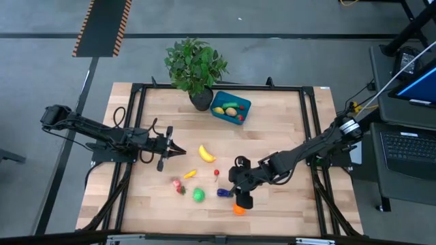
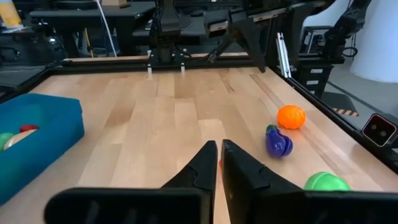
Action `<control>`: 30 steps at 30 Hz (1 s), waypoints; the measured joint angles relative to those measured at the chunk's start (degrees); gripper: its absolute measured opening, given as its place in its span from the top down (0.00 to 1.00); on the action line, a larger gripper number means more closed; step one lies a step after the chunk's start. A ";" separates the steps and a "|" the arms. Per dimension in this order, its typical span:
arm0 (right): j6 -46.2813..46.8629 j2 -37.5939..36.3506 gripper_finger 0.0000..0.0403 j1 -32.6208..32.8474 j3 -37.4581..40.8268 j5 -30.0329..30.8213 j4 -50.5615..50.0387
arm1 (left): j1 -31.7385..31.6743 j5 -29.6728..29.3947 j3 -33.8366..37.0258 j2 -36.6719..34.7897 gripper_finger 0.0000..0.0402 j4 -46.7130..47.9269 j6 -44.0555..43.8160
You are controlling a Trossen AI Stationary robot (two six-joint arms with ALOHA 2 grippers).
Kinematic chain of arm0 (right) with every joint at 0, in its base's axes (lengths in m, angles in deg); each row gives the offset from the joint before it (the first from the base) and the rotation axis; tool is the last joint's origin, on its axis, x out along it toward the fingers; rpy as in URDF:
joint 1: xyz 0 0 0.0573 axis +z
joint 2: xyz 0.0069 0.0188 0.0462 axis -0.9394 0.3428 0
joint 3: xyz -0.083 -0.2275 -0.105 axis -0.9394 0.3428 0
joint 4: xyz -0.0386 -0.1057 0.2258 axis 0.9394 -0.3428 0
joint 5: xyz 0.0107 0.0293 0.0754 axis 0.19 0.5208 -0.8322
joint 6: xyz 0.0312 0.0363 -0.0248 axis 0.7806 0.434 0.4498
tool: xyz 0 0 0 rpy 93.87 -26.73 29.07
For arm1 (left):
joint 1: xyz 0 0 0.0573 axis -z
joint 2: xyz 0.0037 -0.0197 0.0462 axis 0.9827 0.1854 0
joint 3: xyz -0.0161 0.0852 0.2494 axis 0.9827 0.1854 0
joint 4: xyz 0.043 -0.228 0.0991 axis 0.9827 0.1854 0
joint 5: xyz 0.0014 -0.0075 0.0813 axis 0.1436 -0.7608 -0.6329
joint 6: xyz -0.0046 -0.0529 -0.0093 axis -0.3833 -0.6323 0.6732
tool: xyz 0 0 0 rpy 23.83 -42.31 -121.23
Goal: Pick and placing Produce into tupperware
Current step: Put the orange pumpkin into the blue container
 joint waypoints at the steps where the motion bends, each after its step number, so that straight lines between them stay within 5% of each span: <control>1: -0.25 0.21 0.46 0.00 0.00 0.00 0.27 | 0.00 0.01 0.00 0.00 0.97 -0.03 -0.01; 18: -1.62 0.55 0.46 -0.09 -0.07 -3.35 6.55 | 0.02 0.76 0.00 0.00 0.96 0.02 0.66; 30: 0.95 0.55 0.46 1.56 -0.04 -5.57 -2.11 | 0.02 0.74 0.00 0.00 0.89 0.23 0.57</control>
